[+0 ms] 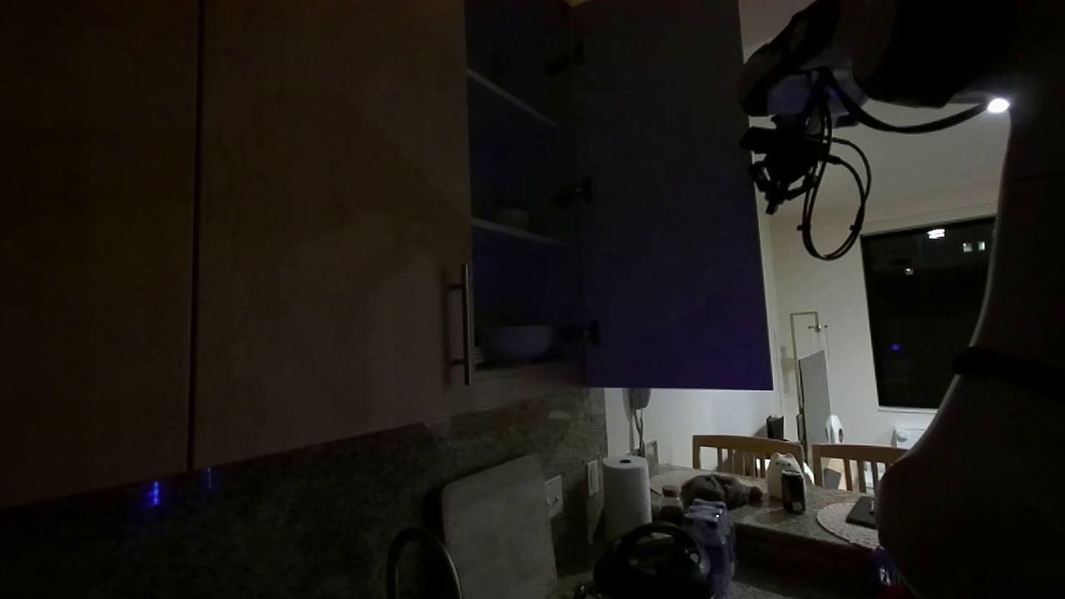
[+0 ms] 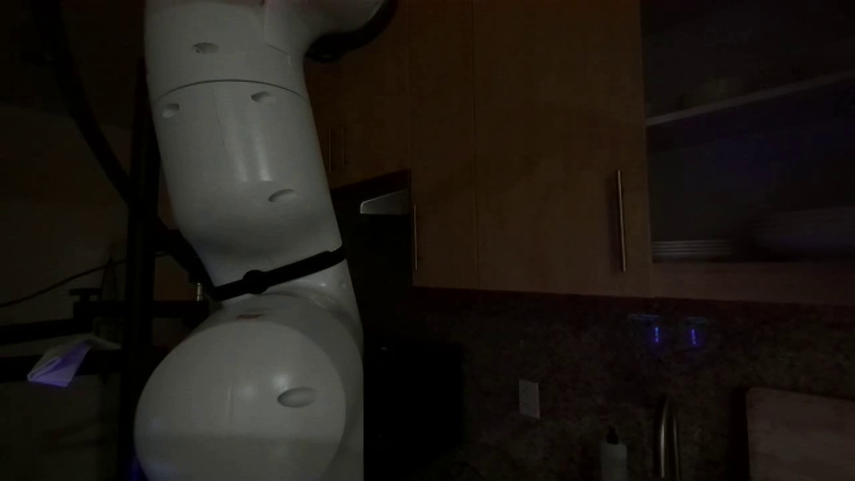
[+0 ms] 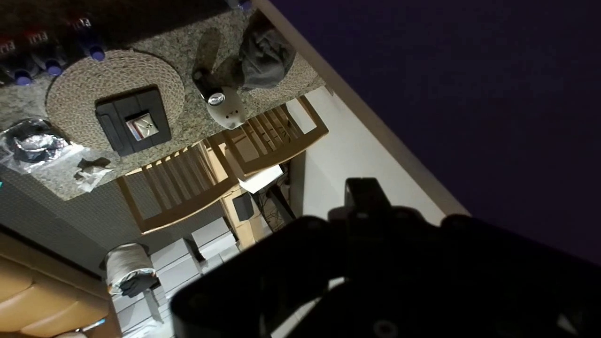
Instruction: Close the open cabinet door
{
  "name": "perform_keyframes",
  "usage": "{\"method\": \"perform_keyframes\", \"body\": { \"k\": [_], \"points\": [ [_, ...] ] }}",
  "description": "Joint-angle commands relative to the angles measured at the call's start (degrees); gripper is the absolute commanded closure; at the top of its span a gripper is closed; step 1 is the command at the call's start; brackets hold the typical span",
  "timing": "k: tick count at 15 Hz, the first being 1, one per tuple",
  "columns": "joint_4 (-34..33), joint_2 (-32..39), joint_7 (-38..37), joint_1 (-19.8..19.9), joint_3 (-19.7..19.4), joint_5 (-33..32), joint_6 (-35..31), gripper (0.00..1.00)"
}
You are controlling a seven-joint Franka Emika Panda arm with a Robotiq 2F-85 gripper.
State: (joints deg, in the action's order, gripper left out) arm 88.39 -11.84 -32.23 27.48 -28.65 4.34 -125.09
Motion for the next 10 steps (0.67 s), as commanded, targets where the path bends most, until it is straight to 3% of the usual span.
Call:
{"method": "perform_keyframes", "body": {
  "k": [1,5,10],
  "points": [
    [-1.8,2.5,0.7,0.3,-0.1,0.6,-1.0,1.00],
    [-2.0,3.4,0.3,0.6,0.3,-0.7,-4.9,1.00],
    [-0.5,1.8,3.6,-0.4,0.7,0.2,-3.8,1.00]
  ]
}}
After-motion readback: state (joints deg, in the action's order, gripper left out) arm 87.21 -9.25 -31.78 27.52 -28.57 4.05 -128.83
